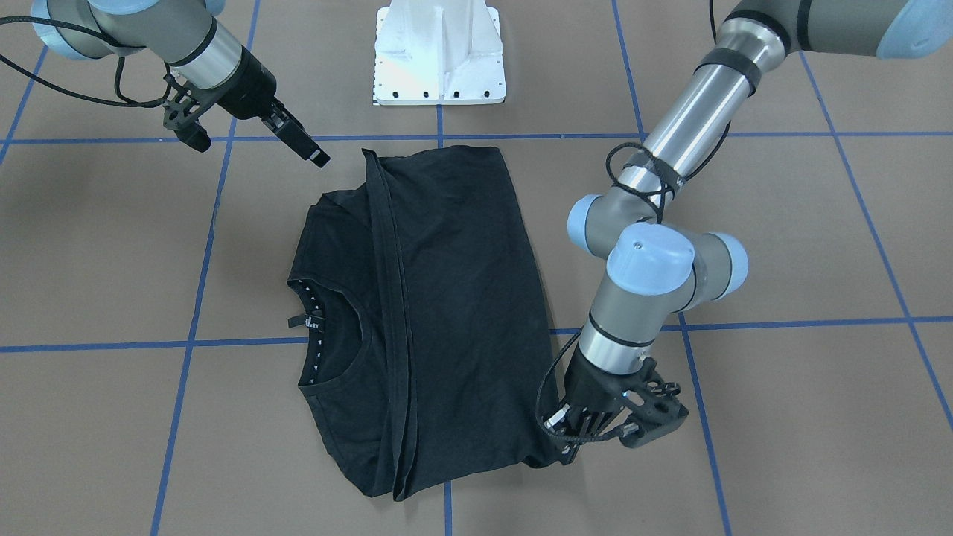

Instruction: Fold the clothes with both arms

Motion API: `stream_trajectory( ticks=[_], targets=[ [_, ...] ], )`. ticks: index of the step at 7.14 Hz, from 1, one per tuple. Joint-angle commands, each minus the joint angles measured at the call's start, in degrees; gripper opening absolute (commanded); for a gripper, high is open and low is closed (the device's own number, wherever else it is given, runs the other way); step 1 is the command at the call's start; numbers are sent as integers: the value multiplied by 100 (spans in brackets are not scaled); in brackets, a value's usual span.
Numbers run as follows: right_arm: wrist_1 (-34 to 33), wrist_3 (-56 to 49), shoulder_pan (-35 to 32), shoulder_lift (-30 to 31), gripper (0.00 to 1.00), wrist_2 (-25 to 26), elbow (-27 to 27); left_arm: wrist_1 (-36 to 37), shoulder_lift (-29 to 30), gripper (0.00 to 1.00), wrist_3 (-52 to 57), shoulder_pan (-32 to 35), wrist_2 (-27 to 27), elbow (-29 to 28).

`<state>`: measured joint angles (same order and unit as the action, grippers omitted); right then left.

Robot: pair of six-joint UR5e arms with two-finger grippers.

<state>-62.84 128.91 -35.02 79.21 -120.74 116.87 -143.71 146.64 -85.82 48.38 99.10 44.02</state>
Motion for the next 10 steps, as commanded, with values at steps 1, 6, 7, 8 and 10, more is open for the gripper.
stream_trajectory(
  ticks=[1,6,7,8,10],
  targets=[
    [-9,-303,-66,-107,100,103,3,-245,285,1,310,154,-39,-446],
    [-691,-463,47,-905,100,490,-393,-45,304,100,733,434,389,-5],
    [-1251,-559,144,-1160,100,560,-341,810,-219,100,690,427,861,1159],
    [-1944,-1404,353,-1423,100,578,-323,1445,-1024,100,672,427,883,2563],
    [-3115,-3423,697,-1741,92,753,-314,2047,-2258,100,680,427,1232,4407]
  ],
)
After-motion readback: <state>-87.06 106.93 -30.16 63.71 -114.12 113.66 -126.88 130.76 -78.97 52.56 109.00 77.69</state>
